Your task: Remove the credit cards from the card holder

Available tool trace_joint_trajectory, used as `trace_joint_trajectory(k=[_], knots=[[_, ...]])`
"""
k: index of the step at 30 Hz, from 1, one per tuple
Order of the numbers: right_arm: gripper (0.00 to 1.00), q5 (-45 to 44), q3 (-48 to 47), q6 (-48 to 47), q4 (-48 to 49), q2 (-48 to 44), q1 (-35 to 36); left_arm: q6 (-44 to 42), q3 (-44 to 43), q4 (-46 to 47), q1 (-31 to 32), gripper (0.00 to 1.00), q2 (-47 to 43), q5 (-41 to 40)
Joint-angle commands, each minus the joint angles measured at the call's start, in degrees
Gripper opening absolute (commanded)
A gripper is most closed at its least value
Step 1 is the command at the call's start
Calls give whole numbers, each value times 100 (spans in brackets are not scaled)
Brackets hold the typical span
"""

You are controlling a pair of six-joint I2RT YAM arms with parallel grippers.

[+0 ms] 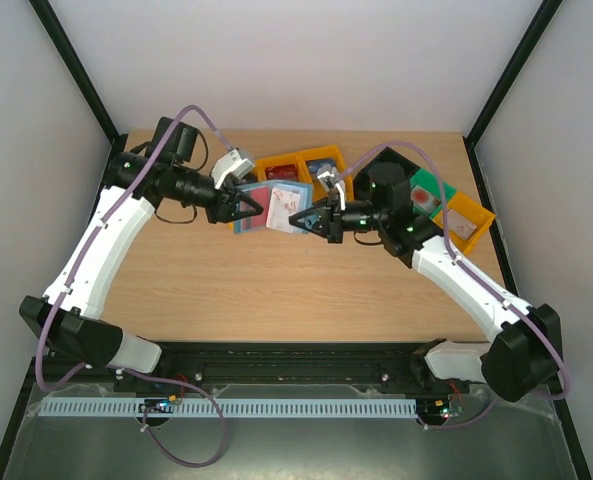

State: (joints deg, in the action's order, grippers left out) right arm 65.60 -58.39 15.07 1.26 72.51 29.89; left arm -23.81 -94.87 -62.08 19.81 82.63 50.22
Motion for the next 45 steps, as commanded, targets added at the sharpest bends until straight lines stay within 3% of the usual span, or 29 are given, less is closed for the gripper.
trace_joint_trajectory(k=[1, 4, 5, 9, 12, 13, 16, 18, 20, 23, 26, 38, 40, 43, 45], knots=[[2, -636, -53, 165, 184, -364, -51, 397, -93, 248, -239, 54, -155, -78], [2, -1335, -64, 211, -244, -468, -86, 757, -49, 551, -565, 91, -197, -347], [2, -1535, -79, 302, -353, -486, -88, 929, -57, 707, -735, 98, -229, -406], [2, -2924, -351, 767, -1024, -382, -89, 1619, -208, 1186, -1495, 100, -269, -379], [2, -3747, -568, 1026, -1518, -165, -83, 1748, -309, 1255, -1604, 99, -276, -468], [2, -3702, -585, 1082, -1513, -93, -42, 1781, -321, 1266, -1583, 93, -277, -368], [2, -3357, -651, 1075, -1312, 77, 263, 1641, -287, 1169, -1411, 58, -294, 614], [2, -2973, -714, 947, -1078, 147, 493, 1388, -147, 1007, -1080, 47, -280, 1380], [2, -2224, -594, 1049, -516, 144, 579, 1128, 54, 828, -591, 45, -250, 1571], [2, -1643, -380, 1347, 304, 6, 610, 1065, 248, 793, -114, 42, -152, 1125], [2, -1472, -265, 1309, 563, -241, 615, 1250, 340, 963, -119, 37, -96, 799], [2, -648, 113, 1407, 1515, -626, 737, 1118, 554, 916, -74, 39, -83, 981], [2, -650, 102, 1445, 1556, -591, 738, 1019, 575, 854, -10, 31, -71, 1021], [2, -645, 80, 1410, 1521, -529, 738, 751, 514, 659, 19, 4, -76, 1271], [2, -648, 103, 1352, 1514, -568, 738, 450, 422, 453, 6, 2, -87, 1441]])
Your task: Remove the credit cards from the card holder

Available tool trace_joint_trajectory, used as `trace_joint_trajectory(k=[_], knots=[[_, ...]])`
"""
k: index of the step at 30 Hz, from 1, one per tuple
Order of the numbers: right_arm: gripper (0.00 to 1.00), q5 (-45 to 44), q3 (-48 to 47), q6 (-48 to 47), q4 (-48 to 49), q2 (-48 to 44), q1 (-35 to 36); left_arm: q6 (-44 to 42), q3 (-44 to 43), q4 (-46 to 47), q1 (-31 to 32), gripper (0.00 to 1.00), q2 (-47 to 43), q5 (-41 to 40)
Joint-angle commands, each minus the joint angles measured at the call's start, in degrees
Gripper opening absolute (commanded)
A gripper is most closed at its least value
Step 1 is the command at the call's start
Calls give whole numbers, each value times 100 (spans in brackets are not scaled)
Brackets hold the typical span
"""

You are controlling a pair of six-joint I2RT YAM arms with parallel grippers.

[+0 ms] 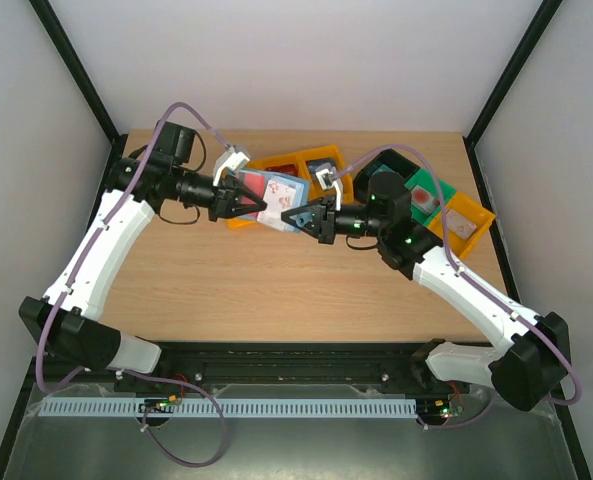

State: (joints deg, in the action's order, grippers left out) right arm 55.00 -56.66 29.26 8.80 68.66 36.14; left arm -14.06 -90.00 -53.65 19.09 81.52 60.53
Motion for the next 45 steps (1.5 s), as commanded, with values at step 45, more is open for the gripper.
trace_joint_trajectory(k=[45], knots=[[2, 578, -232, -723, -1748, 2714, 837, 1046, 448, 856, -1425, 2, -395, -1576]])
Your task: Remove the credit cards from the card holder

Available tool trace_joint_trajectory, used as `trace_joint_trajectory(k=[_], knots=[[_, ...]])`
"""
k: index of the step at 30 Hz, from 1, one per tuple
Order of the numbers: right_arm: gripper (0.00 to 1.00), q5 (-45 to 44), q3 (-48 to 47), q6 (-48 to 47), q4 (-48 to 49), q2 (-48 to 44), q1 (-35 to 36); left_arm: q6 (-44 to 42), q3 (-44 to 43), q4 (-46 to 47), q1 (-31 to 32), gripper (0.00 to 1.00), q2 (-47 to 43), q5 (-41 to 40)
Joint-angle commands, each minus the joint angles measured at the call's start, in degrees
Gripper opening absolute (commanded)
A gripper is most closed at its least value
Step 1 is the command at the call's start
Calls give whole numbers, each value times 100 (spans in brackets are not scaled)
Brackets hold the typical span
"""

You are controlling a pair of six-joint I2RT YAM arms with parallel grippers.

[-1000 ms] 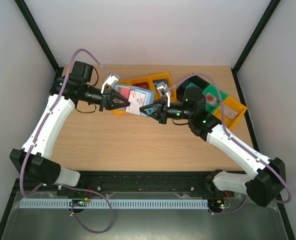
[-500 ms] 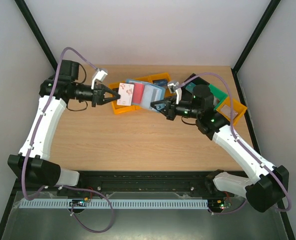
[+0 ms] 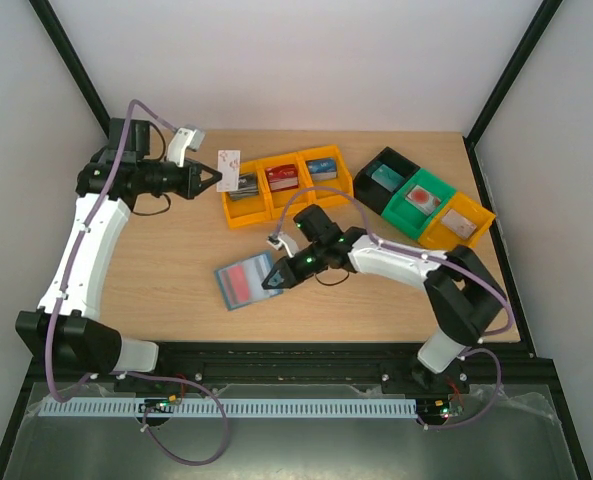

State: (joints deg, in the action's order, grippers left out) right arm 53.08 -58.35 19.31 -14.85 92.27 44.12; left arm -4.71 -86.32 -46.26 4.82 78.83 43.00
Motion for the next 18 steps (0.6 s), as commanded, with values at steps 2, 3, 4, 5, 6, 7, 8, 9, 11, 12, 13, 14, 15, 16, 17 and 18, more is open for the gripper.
trace_joint_trajectory(k=[2, 3, 4, 5, 6, 7, 8, 9, 11, 12, 13, 14, 15, 16, 17, 18], knots=[[2, 644, -150, 275, 388, 734, 24, 94, 148, 115, 1, 2, -128, 392], [2, 631, -165, 282, 296, 924, 7, 83, 185, 117, 1, 2, -133, 519], [3, 557, -168, 302, 207, 1050, -10, 70, 205, 110, 6, 2, -132, 641], [11, 370, -173, 283, 52, 1139, -47, 55, 216, 102, 14, 2, -139, 754], [25, 81, -184, 249, -134, 1172, -105, 22, 214, 75, 23, 2, -132, 847], [38, -287, -182, 237, -301, 1142, -195, -18, 208, 43, 34, 2, -139, 938], [48, -652, -152, 258, -452, 1048, -327, -64, 200, -5, 47, 2, -144, 1015], [56, -1095, -118, 292, -577, 906, -478, -110, 196, -46, 68, 2, -142, 1084], [64, -2131, -134, 240, -836, 430, -692, -302, 199, -147, 154, 2, -134, 1236], [65, -2601, -189, 102, -932, 135, -723, -435, 203, -218, 228, 2, -139, 1325], [66, -2961, -232, -52, -946, -340, -721, -556, 204, -303, 324, 2, -131, 1411], [66, -3235, -249, -204, -876, -710, -714, -664, 216, -380, 421, 2, -118, 1540], [66, -3417, -208, -397, -701, -1160, -693, -752, 221, -460, 509, 2, -93, 1755], [66, -3546, -108, -703, -458, -1643, -651, -835, 228, -539, 588, 2, -55, 1980], [67, -3766, 81, -1048, -88, -2112, -594, -869, 230, -572, 658, 2, -33, 2224], [68, -3983, 347, -1416, 395, -2649, -532, -858, 222, -563, 713, 2, -13, 2397]])
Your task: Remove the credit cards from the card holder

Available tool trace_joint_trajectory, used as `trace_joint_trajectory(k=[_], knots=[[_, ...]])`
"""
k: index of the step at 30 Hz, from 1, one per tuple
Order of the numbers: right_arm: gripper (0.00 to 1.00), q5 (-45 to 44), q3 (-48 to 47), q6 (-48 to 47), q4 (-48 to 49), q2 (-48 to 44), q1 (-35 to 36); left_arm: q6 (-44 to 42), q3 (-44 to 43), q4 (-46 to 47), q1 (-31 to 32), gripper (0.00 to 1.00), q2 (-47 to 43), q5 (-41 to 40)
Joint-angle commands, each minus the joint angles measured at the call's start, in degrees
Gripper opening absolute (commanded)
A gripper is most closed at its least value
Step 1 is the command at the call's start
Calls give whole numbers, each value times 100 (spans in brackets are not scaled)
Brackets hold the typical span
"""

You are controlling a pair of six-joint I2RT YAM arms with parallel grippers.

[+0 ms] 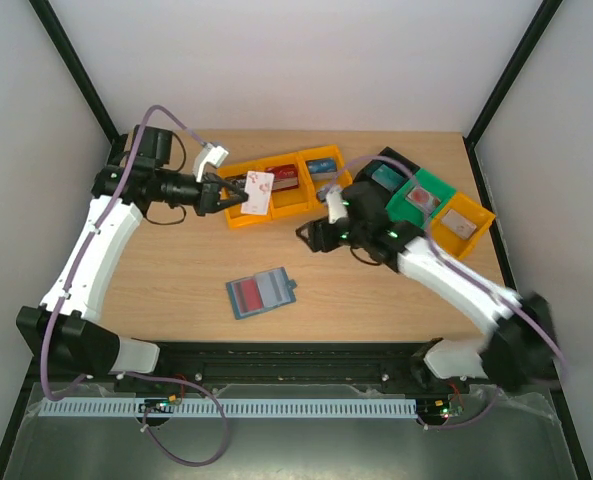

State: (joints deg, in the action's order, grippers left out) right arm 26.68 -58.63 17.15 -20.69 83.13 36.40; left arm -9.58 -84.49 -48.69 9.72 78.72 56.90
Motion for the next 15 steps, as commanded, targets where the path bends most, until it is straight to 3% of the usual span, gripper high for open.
trace_joint_trajectory(k=[1, 5, 8, 11, 13, 15], knots=[[69, -1578, 791, -1642, 1543, -2233, 305, -285, 31, -268, 269, 2, 19, 1123], [72, -1935, 2466, -3891, 4644, -3797, 375, 212, 186, 199, 432, 2, 122, 1353], [72, -1588, 2483, -4960, 4922, -3946, 428, 514, 422, 455, 602, 2, 148, 1854], [71, -1274, 2748, -7339, 5109, -3945, 657, 1294, 644, 1129, 714, 2, 206, 2332], [71, -1510, 3134, -9139, 5755, -3814, 793, 1950, 791, 1665, 765, 2, 278, 2436], [69, -1957, 3063, -10164, 5995, -3551, 922, 2247, 912, 1929, 837, 2, 338, 2473]])
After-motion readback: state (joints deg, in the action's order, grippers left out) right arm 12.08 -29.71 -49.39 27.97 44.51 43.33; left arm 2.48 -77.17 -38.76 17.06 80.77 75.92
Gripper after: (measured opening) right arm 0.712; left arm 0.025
